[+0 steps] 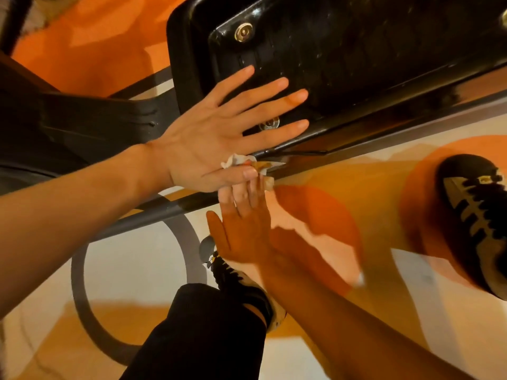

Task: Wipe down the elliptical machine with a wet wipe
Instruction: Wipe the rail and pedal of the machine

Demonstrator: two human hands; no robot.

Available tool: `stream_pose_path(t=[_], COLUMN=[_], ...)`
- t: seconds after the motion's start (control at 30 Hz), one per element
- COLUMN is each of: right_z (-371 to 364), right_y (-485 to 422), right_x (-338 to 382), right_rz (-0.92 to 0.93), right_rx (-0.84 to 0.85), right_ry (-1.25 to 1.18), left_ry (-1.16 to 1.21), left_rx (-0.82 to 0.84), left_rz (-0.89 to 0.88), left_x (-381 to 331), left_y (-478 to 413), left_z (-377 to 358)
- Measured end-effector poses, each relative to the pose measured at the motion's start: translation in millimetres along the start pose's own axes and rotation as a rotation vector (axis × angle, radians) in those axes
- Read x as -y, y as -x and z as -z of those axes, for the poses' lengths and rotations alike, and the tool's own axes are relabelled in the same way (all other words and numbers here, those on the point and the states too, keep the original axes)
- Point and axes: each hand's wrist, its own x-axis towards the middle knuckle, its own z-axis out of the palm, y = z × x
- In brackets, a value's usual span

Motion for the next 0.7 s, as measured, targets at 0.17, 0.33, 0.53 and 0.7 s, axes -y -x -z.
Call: stream_pose_path(t=[0.17, 0.33, 0.53, 0.7], right_z=[20, 41, 30, 34], right_y=[-1, -5, -4, 6], right_x=[-54, -40, 24, -14], right_rz=[0.127, -0.297, -0.325, -0.112], right_rx=[0.137, 0.218, 0.244, 0.196], right_ry=[-0.006, 0.056, 0.035, 0.031], left_ry=[-0.005, -0.019, -0.025, -0.026], left_rx=[-0.001, 0.007, 0.032, 0.033], left_rz=[-0.006, 0.004, 0.014, 0.018], left_x=[1, 1, -1, 0], left_y=[-2, -1, 0, 0], left_z=[0, -1, 1, 1])
